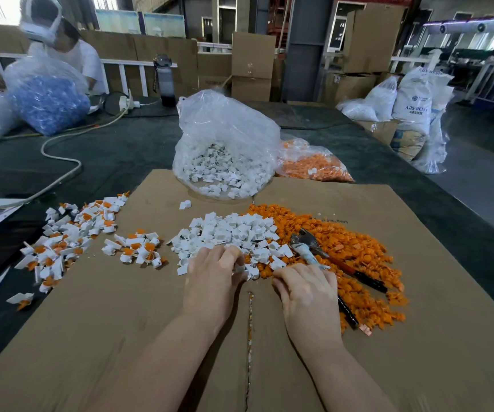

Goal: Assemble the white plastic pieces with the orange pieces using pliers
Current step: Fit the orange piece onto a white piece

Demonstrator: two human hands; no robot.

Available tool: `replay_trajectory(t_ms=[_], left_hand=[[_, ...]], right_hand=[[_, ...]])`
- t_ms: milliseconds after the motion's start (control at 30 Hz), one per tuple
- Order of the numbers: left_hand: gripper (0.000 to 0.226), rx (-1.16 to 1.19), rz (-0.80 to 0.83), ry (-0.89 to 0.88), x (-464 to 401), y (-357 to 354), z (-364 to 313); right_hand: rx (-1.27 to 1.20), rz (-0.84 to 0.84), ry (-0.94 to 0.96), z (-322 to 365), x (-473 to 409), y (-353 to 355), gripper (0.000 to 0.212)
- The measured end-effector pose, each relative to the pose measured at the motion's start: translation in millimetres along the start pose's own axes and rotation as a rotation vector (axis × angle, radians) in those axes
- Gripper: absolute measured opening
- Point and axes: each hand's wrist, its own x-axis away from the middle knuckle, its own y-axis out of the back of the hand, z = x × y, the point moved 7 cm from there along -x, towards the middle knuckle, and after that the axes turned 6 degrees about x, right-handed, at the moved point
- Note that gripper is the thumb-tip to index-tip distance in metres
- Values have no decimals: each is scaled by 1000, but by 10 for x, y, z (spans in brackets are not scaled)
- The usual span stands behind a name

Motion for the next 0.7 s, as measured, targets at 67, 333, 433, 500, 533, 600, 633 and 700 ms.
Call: replay_trajectory(t_ms=[67, 333, 433, 500, 533, 600, 633, 700], left_hand=[[15, 43, -35, -9, 12, 44, -20], [15, 489, 56, -15, 45, -7, -295], [24, 544, 115, -21, 108, -81, -326], [28, 582, 102, 26, 119, -81, -275], [29, 608, 95, 69, 119, -81, -238], [27, 639, 86, 142, 119, -94, -174], [23, 628, 87, 159, 118, -99, -158], [15, 610, 99, 166, 113, -103, -153]], right_hand=[[-16, -3, -3, -5, 2, 4, 14], [-45, -26, -31, -34, 2, 22, 14], [-76, -41, -44, -45, 4, 31, 15], [-110, -26, -69, -67, 6, 13, 15], [-126, -16, -76, -73, 7, 2, 15], [-154, -5, -85, -79, 12, -5, 14], [-171, -3, -94, -84, 13, -4, 13], [-199, -2, -117, -103, 15, 2, 11]])
